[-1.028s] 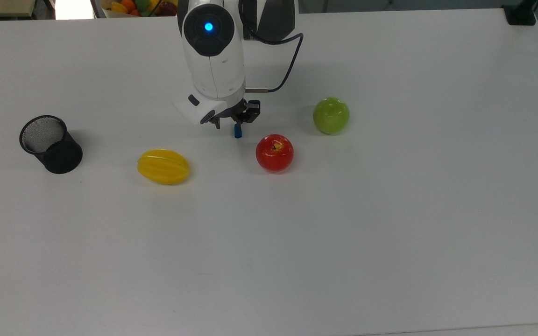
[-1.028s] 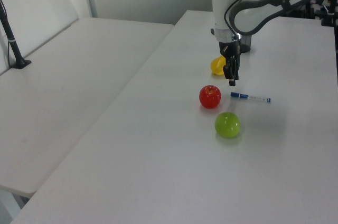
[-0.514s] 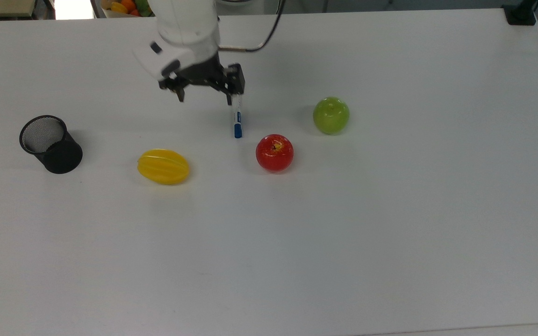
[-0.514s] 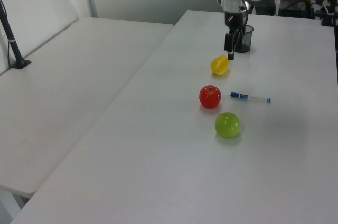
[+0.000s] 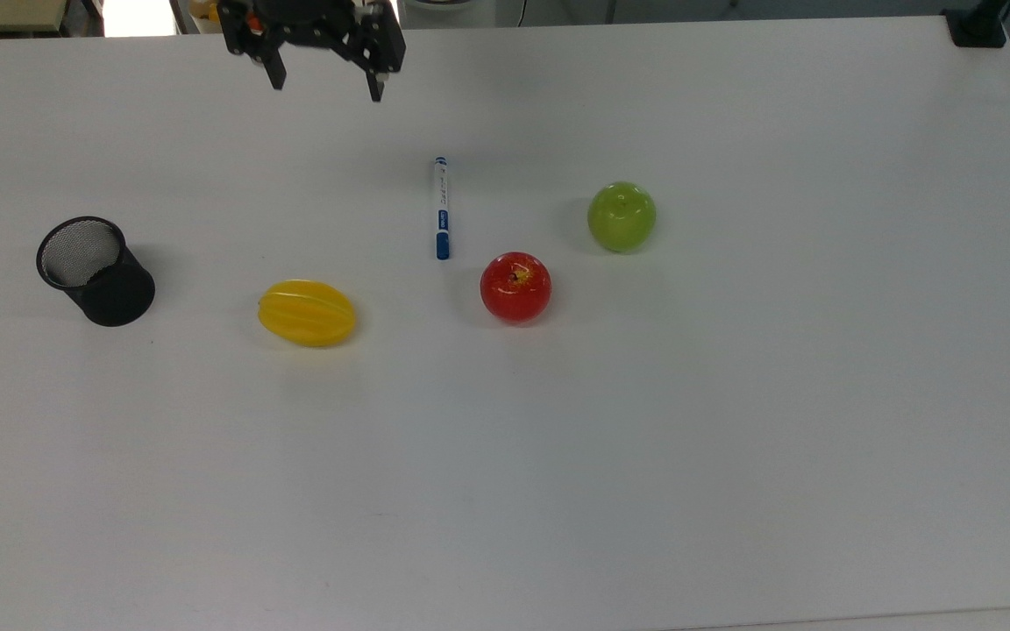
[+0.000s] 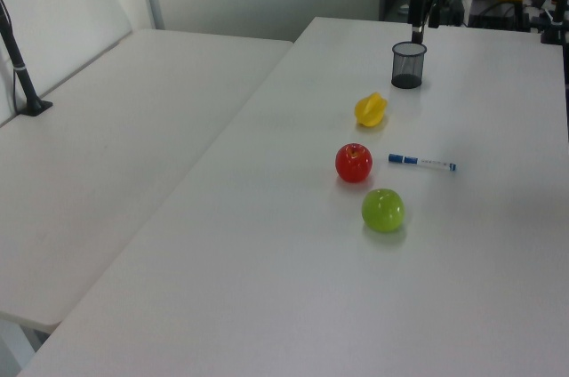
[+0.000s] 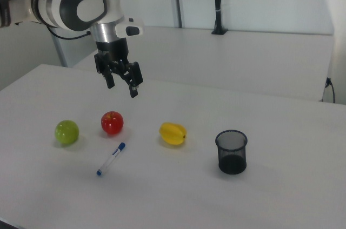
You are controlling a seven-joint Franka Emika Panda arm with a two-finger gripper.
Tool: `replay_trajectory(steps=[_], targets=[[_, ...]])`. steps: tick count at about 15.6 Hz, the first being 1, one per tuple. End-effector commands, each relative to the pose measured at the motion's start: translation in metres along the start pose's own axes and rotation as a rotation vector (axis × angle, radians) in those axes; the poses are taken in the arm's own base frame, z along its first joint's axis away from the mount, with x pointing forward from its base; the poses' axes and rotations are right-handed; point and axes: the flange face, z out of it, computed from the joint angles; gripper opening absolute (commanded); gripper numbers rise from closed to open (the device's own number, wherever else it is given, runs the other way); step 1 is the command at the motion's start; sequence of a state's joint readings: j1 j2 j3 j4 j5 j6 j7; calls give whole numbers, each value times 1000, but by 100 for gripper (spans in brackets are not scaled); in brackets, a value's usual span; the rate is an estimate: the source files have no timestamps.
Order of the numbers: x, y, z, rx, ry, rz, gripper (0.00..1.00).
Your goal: Take marker pen
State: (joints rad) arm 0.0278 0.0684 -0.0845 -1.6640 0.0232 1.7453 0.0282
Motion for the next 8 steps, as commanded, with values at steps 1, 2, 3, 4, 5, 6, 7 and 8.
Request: replay_trajectory(steps=[1,2,3,4,5,6,7,8], targets=[[-21,5,-22,-9,-14,29,100],[-25,8,-29,-10,-17,33,100],[-28,14,-37,-10,-29,38,100],[-31,22,-42,-9,-45,43,100],[-31,28,-46,-6,-48,53,100],[-30,29,-47,-6,-45,52,100],[-31,29,-47,-6,-46,52,100],[-31,30,-47,-7,-46,56,100]])
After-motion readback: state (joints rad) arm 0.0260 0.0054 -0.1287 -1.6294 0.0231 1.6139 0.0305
